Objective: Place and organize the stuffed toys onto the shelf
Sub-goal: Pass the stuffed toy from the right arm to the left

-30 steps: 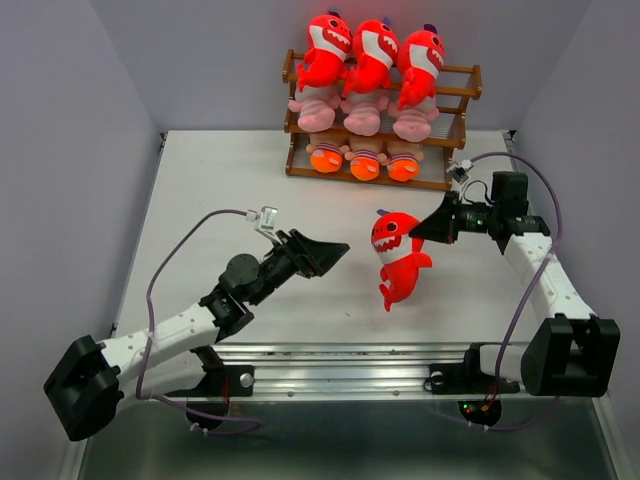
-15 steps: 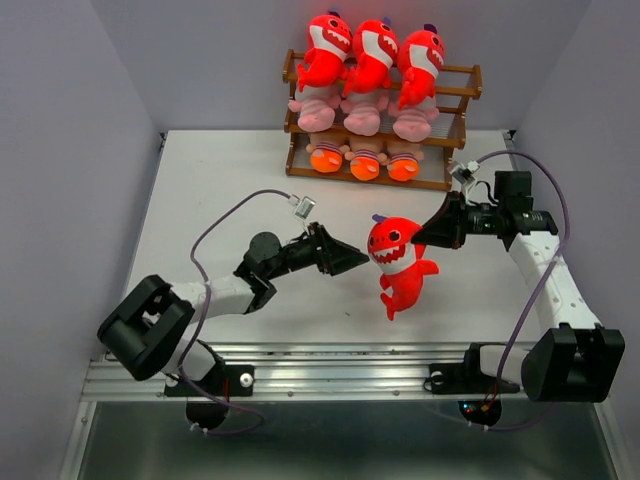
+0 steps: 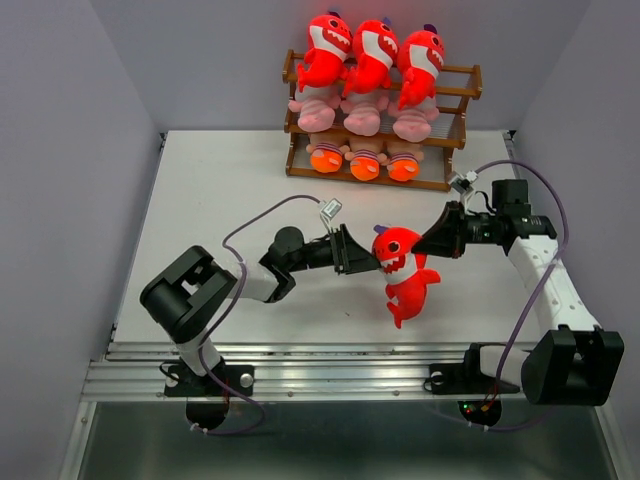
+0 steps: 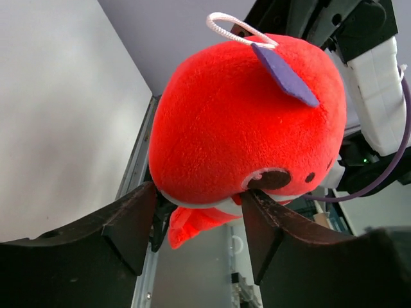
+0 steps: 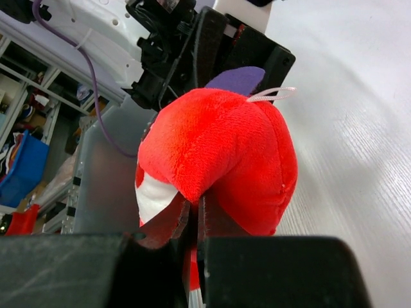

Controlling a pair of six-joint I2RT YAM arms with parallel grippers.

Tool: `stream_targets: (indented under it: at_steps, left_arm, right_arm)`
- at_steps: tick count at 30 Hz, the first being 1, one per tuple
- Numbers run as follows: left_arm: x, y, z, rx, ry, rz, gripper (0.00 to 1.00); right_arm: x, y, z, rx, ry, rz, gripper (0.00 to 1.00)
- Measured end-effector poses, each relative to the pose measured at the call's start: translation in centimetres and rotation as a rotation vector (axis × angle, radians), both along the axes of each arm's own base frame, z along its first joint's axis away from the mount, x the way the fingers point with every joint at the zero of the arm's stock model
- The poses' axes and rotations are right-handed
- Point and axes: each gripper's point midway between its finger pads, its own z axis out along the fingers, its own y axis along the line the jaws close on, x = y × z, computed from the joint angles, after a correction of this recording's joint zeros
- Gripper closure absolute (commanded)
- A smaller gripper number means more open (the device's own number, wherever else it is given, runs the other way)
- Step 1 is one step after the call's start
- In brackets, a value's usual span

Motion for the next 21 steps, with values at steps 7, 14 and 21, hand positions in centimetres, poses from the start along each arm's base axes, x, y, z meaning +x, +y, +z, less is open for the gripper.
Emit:
stream_targets:
  at_steps: [7,14,21]
  left_arm:
    - [0.2,-0.7,-2.3,0.032,0.154,-0.015,0.64]
    - [0.2,-0.8,-1.8,0.018,0.173,-0.017,0.75]
    - [-0.2,0.0,-1.7,0.024,0.155,-0.018,0.01]
  right_arm:
    - [-0.3,0.0,-1.1,0.0,0.022,-0.011,0.96]
    - [-0.1,0.0,-1.7,0.006,0.041,-0.022,0.95]
    - [0.1,0.1,-0.8,0.021,0.036,-0.024,0.95]
